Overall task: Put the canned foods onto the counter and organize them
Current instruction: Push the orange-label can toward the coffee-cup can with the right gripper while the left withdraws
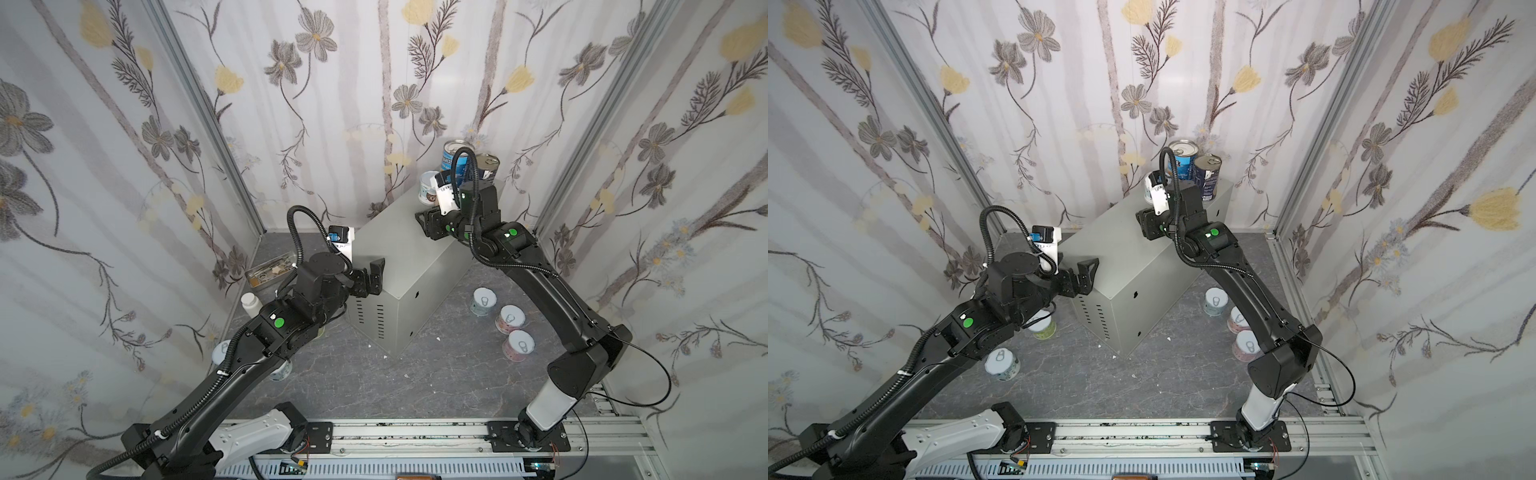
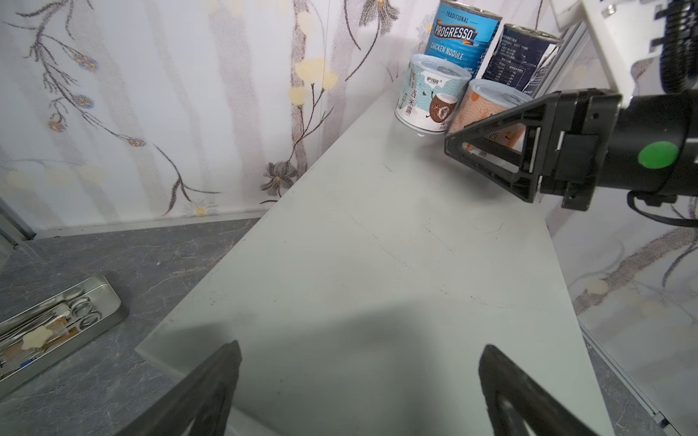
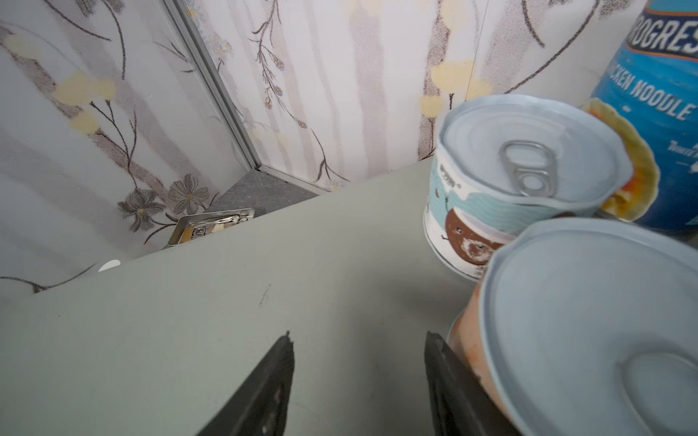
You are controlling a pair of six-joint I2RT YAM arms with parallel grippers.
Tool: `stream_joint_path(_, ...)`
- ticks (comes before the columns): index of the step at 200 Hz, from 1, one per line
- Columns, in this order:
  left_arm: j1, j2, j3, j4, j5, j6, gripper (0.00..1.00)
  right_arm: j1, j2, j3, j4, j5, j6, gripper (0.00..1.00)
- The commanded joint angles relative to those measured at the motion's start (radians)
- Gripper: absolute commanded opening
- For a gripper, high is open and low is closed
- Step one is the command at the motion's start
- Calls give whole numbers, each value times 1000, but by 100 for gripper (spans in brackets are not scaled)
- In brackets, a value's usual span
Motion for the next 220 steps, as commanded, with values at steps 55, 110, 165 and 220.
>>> stream_joint_path(55,1,53,51,23,-12,19,100,-65,43,10,68,-87,-21,57)
stream_joint_path(110,3,58,63,23,-22,28,100,-71,18,10,83,-129,-14,59)
stream_joint_path(165,28,23,56,21,-26,30,100,-51,-77,10,78,-142,-6,63)
stream_joint_path(220,76,-68,65,-16,-41,24,100,-16,-216,-29,25,-68,0,66)
